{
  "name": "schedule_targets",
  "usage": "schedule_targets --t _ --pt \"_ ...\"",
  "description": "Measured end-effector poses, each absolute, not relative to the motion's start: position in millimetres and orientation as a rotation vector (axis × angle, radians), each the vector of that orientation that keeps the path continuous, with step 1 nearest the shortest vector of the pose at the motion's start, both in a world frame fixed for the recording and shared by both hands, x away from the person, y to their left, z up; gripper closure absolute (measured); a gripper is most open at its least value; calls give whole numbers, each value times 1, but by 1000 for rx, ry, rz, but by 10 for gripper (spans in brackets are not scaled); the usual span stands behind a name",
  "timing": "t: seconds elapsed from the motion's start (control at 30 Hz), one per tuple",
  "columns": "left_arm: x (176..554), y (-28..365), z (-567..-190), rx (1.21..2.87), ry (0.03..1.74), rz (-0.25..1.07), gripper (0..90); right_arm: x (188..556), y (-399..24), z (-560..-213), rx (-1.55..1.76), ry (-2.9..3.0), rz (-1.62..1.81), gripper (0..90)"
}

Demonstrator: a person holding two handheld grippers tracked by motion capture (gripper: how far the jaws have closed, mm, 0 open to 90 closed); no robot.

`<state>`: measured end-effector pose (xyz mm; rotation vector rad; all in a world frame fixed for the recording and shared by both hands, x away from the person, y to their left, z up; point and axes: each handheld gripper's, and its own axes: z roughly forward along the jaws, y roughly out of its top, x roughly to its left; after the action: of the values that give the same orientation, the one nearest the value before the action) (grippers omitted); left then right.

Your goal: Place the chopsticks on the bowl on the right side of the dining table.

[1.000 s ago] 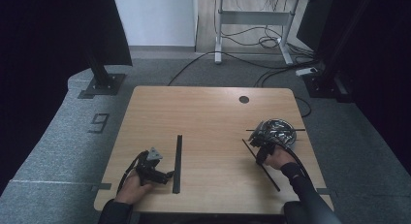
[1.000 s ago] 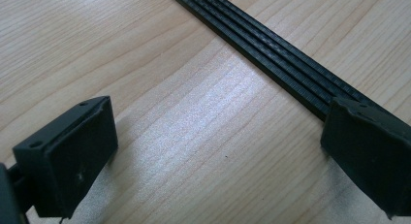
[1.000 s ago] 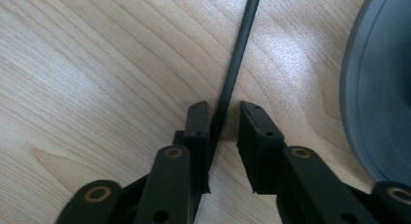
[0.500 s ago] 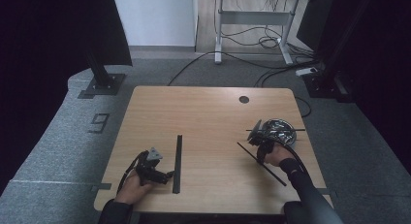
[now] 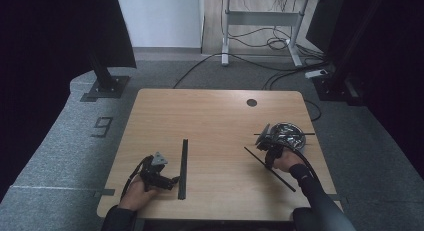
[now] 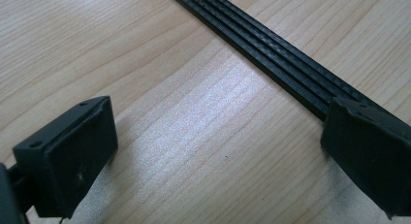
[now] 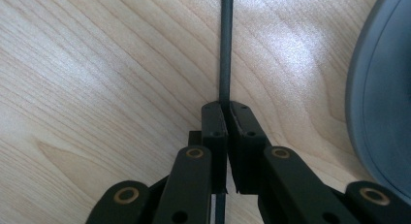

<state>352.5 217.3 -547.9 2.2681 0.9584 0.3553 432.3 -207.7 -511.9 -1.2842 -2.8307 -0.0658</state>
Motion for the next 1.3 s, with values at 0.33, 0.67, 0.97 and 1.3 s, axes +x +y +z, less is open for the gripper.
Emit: schedule_targets --t 0.33,0.67,0.97,1.3 --pt "352 217 -548 2269 959 354 0 429 -208 -498 -1254 -2833 -96 858" --pt "353 217 -548 2269 958 356 0 426 -211 -474 -1240 -2825 -140 857" --pt "353 217 -548 2268 957 356 0 426 -211 -454 -1232 -2843 -154 857" --pt "353 217 -548 2266 958 358 0 428 -208 -422 -1215 -2872 -182 857"
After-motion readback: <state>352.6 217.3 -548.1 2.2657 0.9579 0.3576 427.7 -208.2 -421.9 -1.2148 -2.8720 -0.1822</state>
